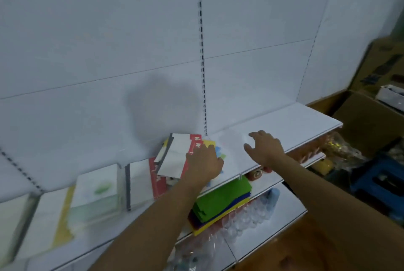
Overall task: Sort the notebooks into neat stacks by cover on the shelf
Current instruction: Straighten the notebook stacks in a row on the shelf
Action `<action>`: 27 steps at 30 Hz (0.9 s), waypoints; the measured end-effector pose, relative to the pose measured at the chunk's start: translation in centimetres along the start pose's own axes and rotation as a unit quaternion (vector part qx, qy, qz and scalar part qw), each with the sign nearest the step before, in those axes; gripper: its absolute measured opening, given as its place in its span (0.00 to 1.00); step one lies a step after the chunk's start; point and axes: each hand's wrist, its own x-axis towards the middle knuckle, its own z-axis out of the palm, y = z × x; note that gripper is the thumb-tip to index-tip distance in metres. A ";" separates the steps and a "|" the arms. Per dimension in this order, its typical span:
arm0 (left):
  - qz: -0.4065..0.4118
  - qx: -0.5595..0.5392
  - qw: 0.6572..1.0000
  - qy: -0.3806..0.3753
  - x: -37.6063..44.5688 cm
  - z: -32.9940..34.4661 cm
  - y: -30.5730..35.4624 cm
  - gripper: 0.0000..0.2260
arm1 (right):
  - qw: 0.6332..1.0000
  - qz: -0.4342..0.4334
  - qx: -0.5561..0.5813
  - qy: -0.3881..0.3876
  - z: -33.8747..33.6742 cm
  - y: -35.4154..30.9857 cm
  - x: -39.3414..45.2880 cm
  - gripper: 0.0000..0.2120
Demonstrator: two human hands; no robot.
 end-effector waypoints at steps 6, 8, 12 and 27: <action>-0.093 0.025 0.995 0.013 1.0 -1.1 -8.1 0.18 | 0.993 -0.110 -0.021 -0.024 3.3 -8.5 4.4 0.27; -0.131 -0.001 0.991 0.020 0.8 -1.1 -10.4 0.18 | 0.991 -0.130 -0.009 -0.031 4.5 -10.6 5.3 0.25; -0.188 -0.083 0.978 0.025 0.9 0.2 -13.4 0.18 | 0.990 -0.126 0.026 -0.064 6.7 -13.3 6.1 0.19; -0.275 -0.288 0.916 0.046 3.4 2.2 -12.8 0.18 | 0.964 0.019 0.224 -0.143 11.3 -14.0 7.9 0.16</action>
